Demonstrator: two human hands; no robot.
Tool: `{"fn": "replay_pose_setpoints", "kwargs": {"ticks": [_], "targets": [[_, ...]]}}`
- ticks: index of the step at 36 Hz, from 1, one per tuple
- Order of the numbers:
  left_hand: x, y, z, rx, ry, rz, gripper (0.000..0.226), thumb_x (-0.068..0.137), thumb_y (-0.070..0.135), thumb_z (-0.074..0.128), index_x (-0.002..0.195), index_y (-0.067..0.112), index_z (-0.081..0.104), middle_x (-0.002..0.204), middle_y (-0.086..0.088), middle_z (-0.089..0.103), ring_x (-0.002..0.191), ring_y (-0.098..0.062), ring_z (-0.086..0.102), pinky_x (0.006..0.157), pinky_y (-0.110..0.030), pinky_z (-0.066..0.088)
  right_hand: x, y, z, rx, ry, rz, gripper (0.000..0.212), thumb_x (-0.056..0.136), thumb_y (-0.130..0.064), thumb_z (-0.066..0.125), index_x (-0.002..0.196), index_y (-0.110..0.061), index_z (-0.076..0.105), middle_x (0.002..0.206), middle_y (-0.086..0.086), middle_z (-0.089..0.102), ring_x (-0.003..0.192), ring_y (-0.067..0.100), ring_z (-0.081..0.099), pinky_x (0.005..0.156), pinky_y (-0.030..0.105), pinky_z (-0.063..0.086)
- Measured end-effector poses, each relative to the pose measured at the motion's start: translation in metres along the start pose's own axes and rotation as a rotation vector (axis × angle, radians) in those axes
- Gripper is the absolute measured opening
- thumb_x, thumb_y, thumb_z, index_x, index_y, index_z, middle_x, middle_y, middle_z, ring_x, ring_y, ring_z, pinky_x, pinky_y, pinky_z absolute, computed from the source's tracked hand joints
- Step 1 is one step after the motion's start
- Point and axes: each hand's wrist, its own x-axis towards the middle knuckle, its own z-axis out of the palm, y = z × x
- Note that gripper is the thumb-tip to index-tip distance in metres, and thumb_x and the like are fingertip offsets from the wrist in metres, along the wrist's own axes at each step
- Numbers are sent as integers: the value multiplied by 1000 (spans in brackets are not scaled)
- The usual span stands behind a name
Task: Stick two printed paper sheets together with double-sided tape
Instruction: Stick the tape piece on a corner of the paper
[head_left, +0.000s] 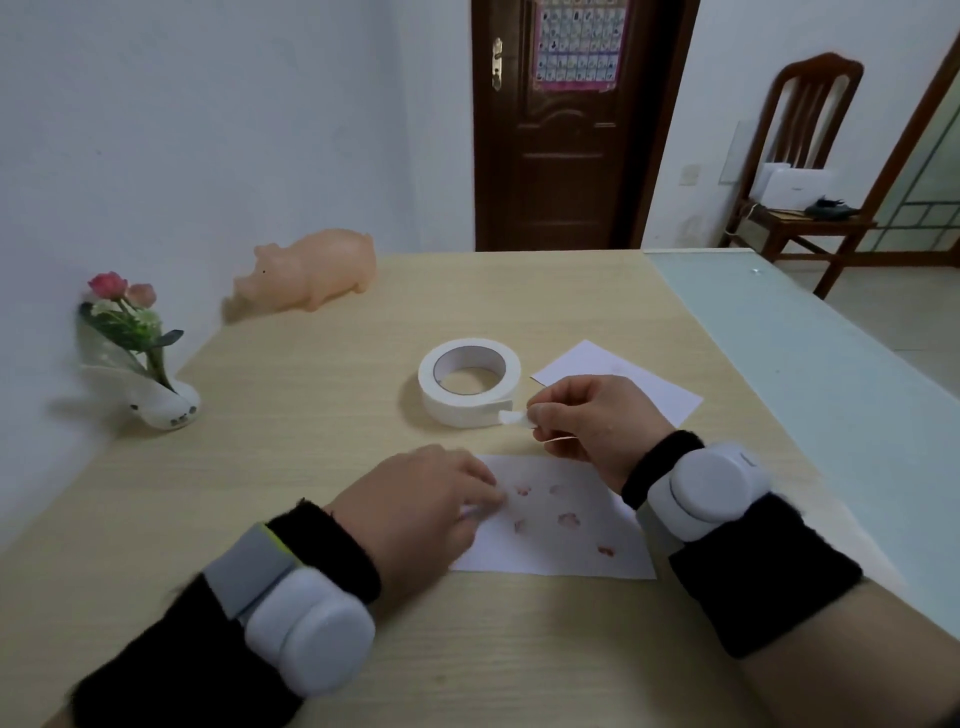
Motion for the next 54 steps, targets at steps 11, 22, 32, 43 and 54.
{"fn": "replay_pose_setpoints", "kwargs": {"ticks": [11, 22, 32, 43, 54], "targets": [[36, -22, -18, -1209, 302, -524, 10, 89, 15, 61, 86, 10, 68, 73, -1, 70, 64, -7, 67, 55, -16, 50, 1, 1, 20, -12, -37, 5, 17, 79, 0, 67, 66, -11, 66, 61, 6, 58, 55, 12, 53, 53, 21, 46], [35, -28, -10, -1066, 242, -433, 11, 80, 3, 69, 71, 9, 65, 61, 0, 69, 54, -8, 64, 53, -13, 48, 2, 3, 20, -189, -53, -66, 12, 79, -6, 69, 69, -13, 68, 62, 4, 58, 58, 12, 52, 56, 20, 48], [32, -33, -12, -934, 219, -455, 12, 78, 5, 71, 68, 11, 69, 59, 2, 67, 49, -3, 59, 49, -10, 42, 2, 2, 27, -511, -54, -157, 3, 79, -14, 70, 77, -17, 71, 59, -13, 57, 45, -9, 48, 44, 4, 36], [32, -36, -13, -748, 157, -467, 8, 78, 17, 72, 70, 14, 71, 52, 12, 61, 34, 4, 42, 41, -9, 33, 5, 10, 34, -653, -39, -197, 15, 77, -16, 70, 67, -25, 64, 63, -12, 61, 58, 5, 55, 64, 20, 49], [35, -39, -11, -670, 182, -491, 12, 75, 22, 74, 64, 22, 70, 46, 16, 56, 39, 5, 47, 51, -19, 35, 10, 3, 36, -902, -43, -322, 6, 83, -19, 63, 85, -21, 67, 76, -12, 57, 75, 7, 52, 66, 19, 35]]}}
